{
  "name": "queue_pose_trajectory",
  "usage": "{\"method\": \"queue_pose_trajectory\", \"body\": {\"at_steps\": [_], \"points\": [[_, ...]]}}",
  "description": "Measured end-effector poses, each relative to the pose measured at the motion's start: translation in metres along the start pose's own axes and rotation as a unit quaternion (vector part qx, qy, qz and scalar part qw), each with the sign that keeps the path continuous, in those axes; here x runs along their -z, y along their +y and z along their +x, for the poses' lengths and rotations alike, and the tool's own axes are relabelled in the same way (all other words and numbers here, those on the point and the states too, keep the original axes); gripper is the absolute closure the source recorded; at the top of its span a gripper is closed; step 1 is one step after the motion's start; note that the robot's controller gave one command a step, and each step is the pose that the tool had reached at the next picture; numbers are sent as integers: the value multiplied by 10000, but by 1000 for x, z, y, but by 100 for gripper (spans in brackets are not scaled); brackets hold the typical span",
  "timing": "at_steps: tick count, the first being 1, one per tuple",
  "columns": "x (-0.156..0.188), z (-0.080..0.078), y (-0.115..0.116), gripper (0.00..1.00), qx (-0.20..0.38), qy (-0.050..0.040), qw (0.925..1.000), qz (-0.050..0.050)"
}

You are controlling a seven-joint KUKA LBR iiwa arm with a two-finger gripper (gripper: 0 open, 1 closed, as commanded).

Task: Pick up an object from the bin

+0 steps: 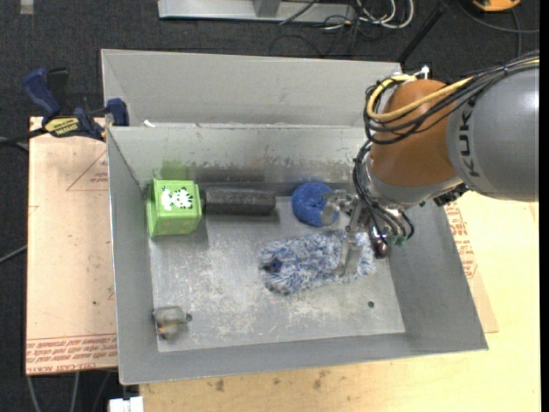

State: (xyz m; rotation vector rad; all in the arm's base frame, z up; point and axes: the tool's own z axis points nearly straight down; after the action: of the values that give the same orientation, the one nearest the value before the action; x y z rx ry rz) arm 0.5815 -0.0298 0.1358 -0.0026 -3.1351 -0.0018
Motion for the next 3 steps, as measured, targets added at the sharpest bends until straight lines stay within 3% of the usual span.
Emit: {"method": "queue_pose_trajectory", "body": {"at_steps": [1,2,3], "points": [[5,-2,0,0,4,-38,10000,3],[-60,5,11,0,-174,-57,9998,-1],[-53,8,12,0,-133,-26,9999,0]]}}
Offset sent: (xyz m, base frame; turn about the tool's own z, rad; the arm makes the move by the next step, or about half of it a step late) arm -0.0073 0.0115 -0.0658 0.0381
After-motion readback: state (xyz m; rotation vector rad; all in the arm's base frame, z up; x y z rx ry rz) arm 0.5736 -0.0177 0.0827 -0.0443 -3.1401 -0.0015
